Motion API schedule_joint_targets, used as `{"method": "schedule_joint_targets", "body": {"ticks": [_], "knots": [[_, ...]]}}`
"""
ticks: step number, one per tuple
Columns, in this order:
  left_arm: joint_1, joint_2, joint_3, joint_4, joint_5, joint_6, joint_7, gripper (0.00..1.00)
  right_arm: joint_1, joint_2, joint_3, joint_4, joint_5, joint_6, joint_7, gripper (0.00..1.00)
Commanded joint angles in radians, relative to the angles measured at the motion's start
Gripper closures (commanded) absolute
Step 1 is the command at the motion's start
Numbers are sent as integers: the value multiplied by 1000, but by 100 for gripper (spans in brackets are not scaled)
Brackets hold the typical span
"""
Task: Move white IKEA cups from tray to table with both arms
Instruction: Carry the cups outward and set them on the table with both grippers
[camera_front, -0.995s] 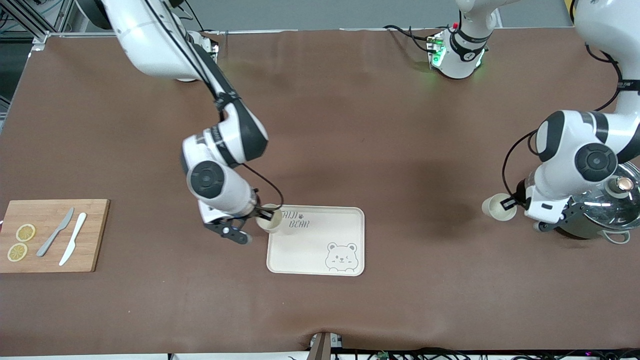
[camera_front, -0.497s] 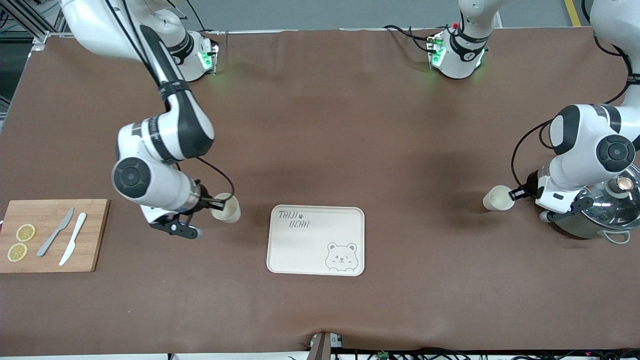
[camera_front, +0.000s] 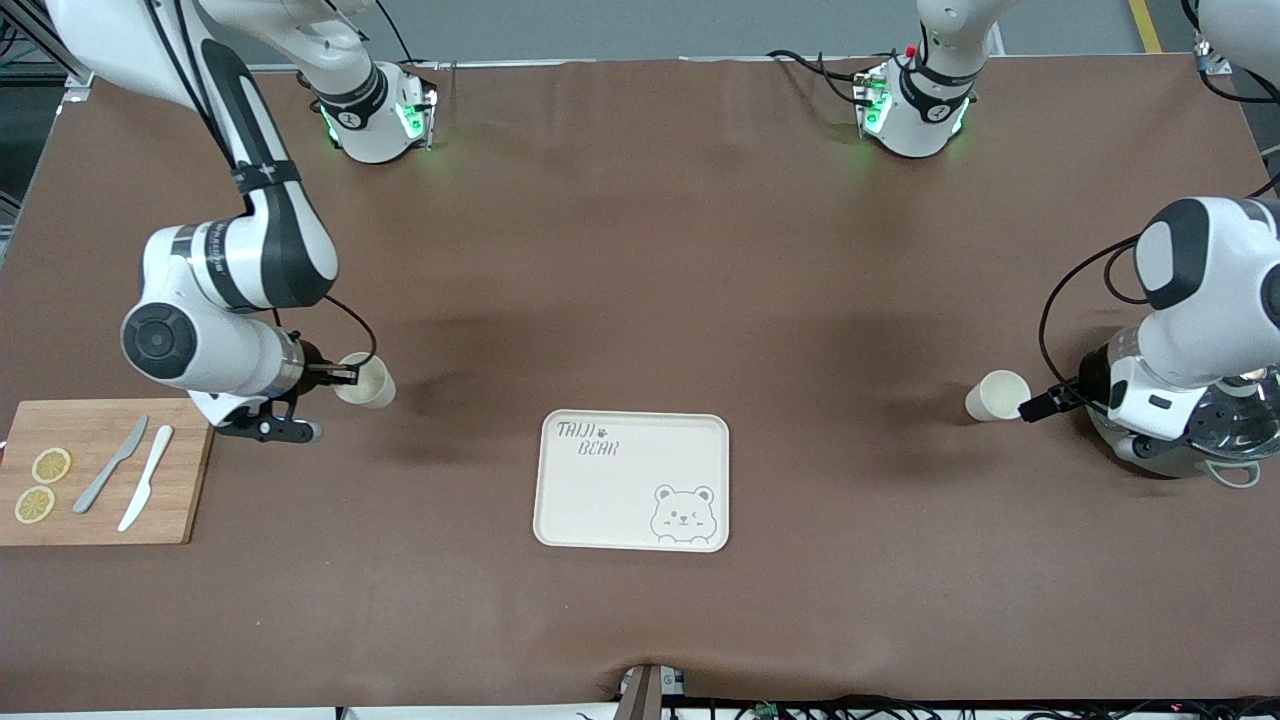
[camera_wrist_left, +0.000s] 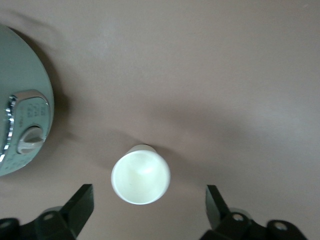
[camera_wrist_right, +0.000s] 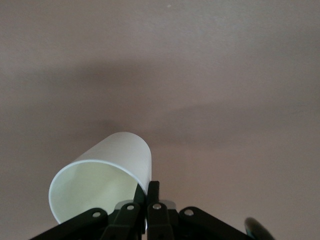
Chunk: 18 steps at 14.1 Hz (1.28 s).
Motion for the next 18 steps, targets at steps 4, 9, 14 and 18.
{"method": "schedule_joint_targets", "body": {"ticks": [4,9,14,18], "knots": [[10,-22,-53,129,-23,-168,9,0,-157,-67,20,-264,-20,283,-253,100],[9,-24,-79,260,-9,-287,21,0,-256,-60,20,-304,-20,326,-390,100],[10,-117,-103,268,-10,-336,43,0,-289,-40,20,-321,-20,343,-392,100],[10,-156,-123,337,-20,-385,76,0,-289,-40,20,-302,-15,328,-383,0]]}}
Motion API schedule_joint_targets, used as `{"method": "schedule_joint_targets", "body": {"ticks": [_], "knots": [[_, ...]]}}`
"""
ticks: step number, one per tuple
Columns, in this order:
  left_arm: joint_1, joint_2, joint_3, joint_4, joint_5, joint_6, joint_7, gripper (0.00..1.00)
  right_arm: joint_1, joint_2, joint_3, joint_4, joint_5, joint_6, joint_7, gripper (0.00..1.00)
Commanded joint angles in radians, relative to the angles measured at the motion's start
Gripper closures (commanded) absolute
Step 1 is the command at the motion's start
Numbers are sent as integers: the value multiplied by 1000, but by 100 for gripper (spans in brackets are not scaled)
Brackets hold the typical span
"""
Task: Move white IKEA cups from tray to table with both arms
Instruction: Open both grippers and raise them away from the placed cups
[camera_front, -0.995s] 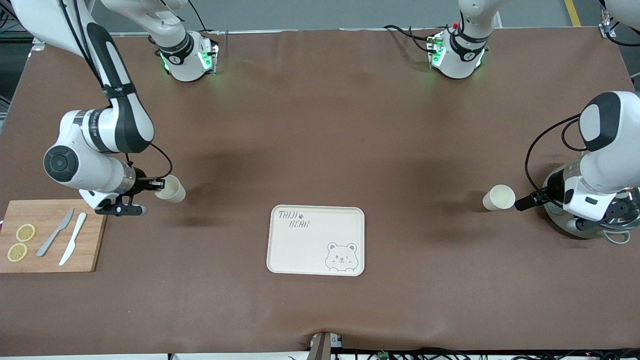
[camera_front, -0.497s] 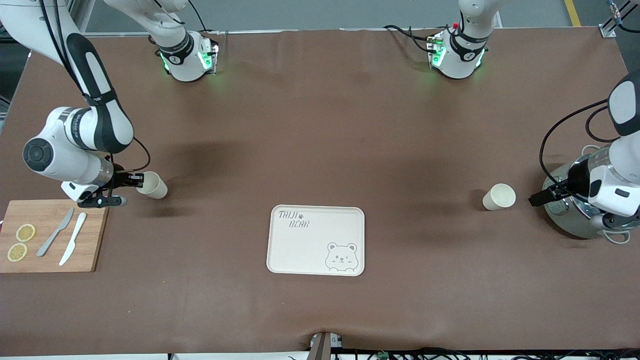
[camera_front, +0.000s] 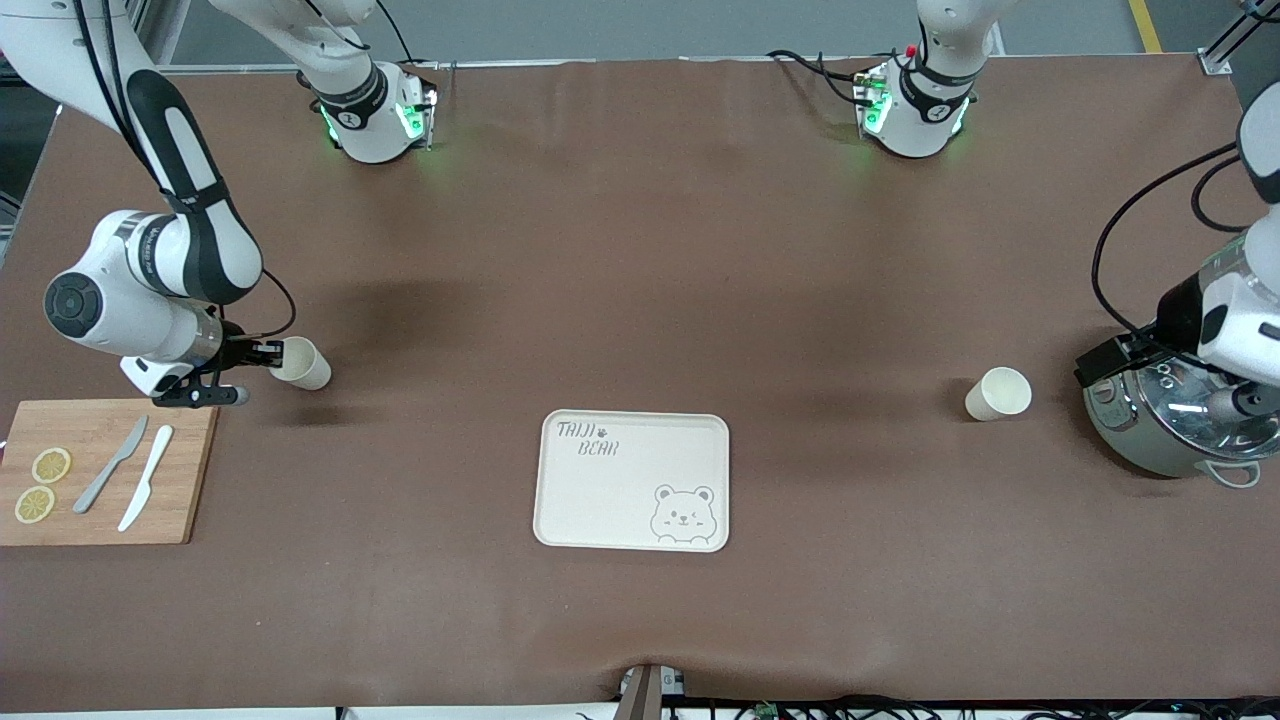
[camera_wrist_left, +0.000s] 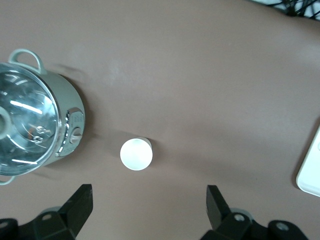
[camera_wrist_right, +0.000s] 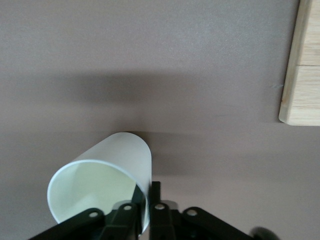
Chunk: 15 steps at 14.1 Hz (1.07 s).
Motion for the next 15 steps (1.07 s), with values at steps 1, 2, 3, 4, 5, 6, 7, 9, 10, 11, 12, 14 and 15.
{"method": "schedule_joint_targets", "body": {"ticks": [1,2,3,4,5,6,7,9,10,11,12,14,15], "knots": [[14,-23,-8,53,-18,-43,51,0,-21,-19,21,14,-11,-25,0,0],[16,-22,-5,59,-20,-43,97,0,-19,-19,23,49,-11,-77,-3,0],[16,-22,-2,65,-23,-43,149,0,-16,-18,23,104,-11,-164,-6,0],[26,-22,0,72,-23,-43,193,0,-6,-19,30,174,-11,-270,-8,0],[49,-25,-2,73,-24,-43,229,0,28,-16,27,266,-16,-409,-5,0],[63,-25,-5,78,-26,-43,256,0,48,-5,24,350,-21,-526,0,0],[65,-25,-2,96,-37,-43,272,0,48,30,26,421,-21,-586,-3,0],[69,-26,-2,104,-38,-43,301,0,54,38,26,567,-16,-698,-5,0],[73,-28,-2,104,-38,-43,321,0,65,47,26,657,-17,-773,-3,0],[77,-34,-2,105,-38,-43,324,0,65,61,26,728,-13,-836,-5,0],[77,-35,-3,107,-38,-43,326,0,68,64,26,773,-11,-884,-5,0],[76,-38,-7,107,-37,-45,326,0,73,58,27,886,-11,-951,-5,0],[76,-45,-10,105,-37,-45,326,0,71,56,29,958,-10,-979,-5,0]]}}
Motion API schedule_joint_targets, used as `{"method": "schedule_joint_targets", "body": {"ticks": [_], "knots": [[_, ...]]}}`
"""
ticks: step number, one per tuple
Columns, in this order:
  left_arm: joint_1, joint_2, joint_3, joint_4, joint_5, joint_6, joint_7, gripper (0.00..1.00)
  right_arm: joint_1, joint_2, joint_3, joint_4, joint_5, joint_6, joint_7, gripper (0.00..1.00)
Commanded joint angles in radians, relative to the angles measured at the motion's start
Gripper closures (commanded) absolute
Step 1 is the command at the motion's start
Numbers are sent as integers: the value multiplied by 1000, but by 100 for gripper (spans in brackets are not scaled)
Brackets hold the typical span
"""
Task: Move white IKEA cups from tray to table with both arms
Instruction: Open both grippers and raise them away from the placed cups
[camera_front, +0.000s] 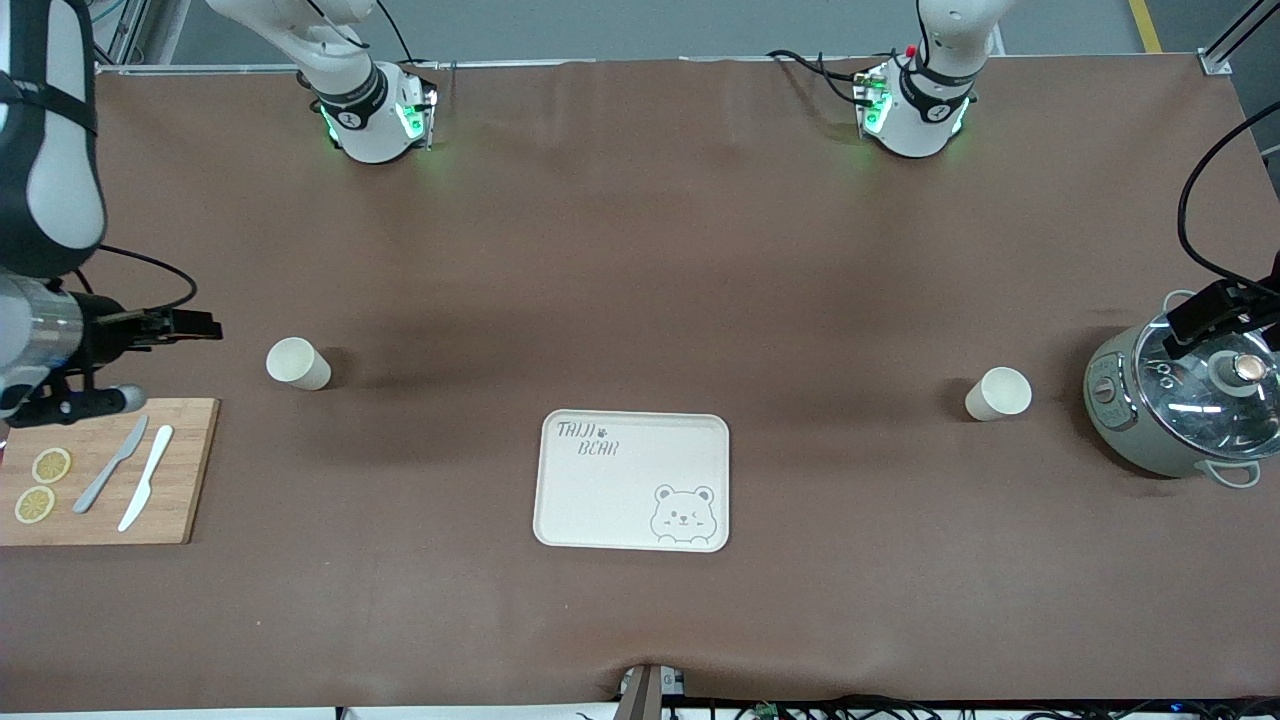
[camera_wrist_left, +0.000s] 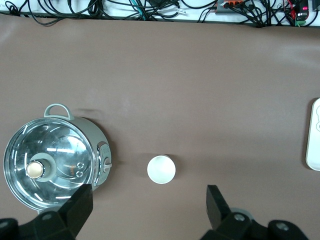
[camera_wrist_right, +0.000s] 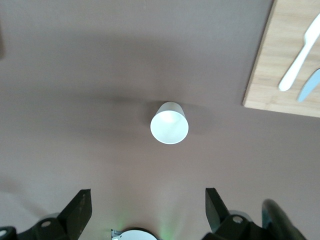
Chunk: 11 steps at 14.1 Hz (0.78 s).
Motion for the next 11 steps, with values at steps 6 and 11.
{"method": "schedule_joint_targets", "body": {"ticks": [6,11], "knots": [[8,-53,-22,7,-18,-59,20,0,49,-95,4,203,-1,-169,29,0],[-17,-99,-14,1,-23,-73,2,0,70,-185,2,145,4,-186,39,0]]}}
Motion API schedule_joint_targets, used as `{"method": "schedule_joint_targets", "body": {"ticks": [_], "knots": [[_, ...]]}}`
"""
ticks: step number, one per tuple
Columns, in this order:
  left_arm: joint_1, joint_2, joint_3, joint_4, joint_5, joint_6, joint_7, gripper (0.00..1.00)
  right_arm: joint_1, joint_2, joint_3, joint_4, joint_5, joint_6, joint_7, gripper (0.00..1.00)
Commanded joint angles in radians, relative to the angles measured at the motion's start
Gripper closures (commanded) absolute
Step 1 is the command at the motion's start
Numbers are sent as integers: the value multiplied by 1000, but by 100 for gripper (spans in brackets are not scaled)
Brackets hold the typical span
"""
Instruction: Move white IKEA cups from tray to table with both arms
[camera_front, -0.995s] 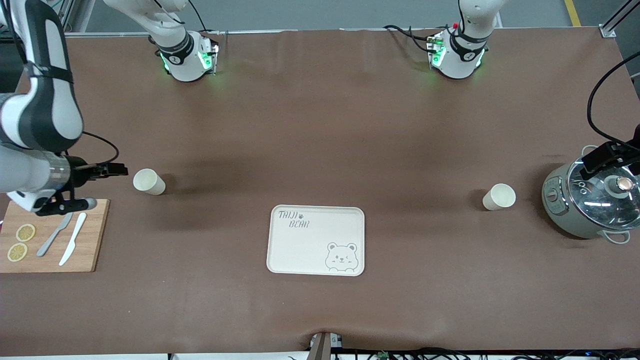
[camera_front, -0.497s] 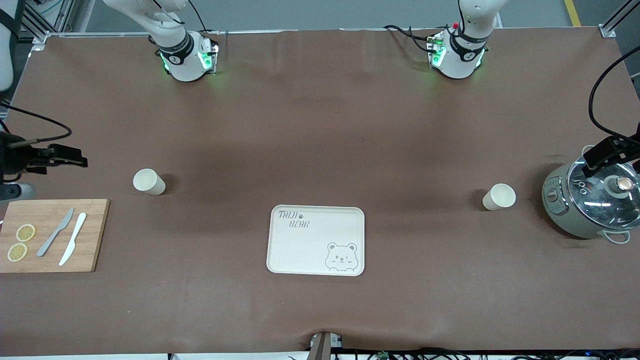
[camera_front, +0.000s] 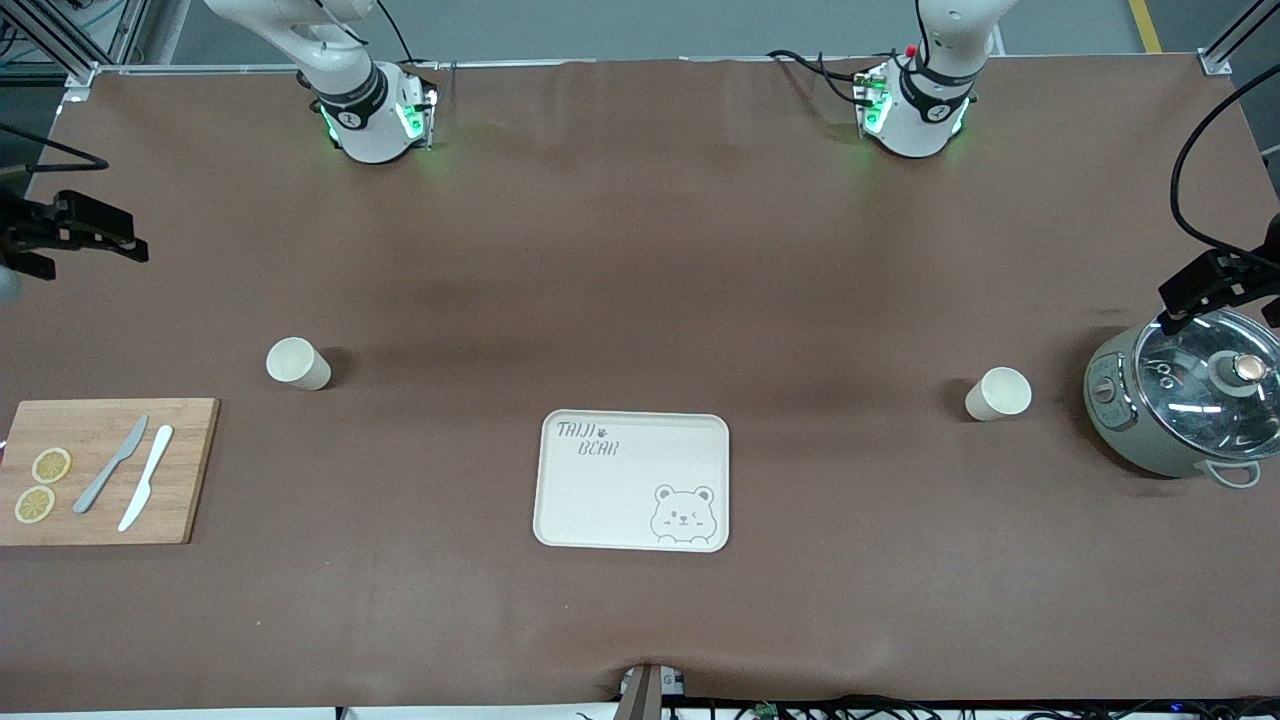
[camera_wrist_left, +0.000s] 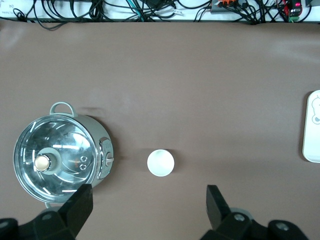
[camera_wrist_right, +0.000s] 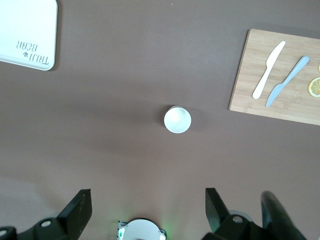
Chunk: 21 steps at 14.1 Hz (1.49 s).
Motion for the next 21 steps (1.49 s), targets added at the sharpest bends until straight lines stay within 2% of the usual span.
{"method": "schedule_joint_targets", "body": {"ticks": [1,4,7,8,10,12,14,18,21], "knots": [[-15,-43,6,-8,-29,-68,-9,0,15,-59,-7,-52,2,-3,17,0],[-55,-63,56,-18,-72,-93,-2,0,17,-117,-8,-130,6,35,42,0],[-174,-78,158,-27,-82,-93,-3,0,18,-151,-3,-181,7,57,191,0],[-223,-78,206,-37,-100,-90,-2,0,12,-152,-7,-182,9,53,193,0],[-372,-83,369,-38,-163,-89,6,0,5,-184,-10,-228,27,64,202,0],[-536,-104,518,-53,-163,-89,9,0,6,-233,-10,-299,29,107,236,0],[-669,-120,651,-73,-171,-89,6,0,11,-254,-5,-323,27,124,238,0],[-817,-155,811,-121,-171,-95,12,0,11,-249,-5,-322,25,132,233,0],[-883,-202,871,-165,-171,-116,11,0,14,-247,-5,-320,22,129,224,0]]}}
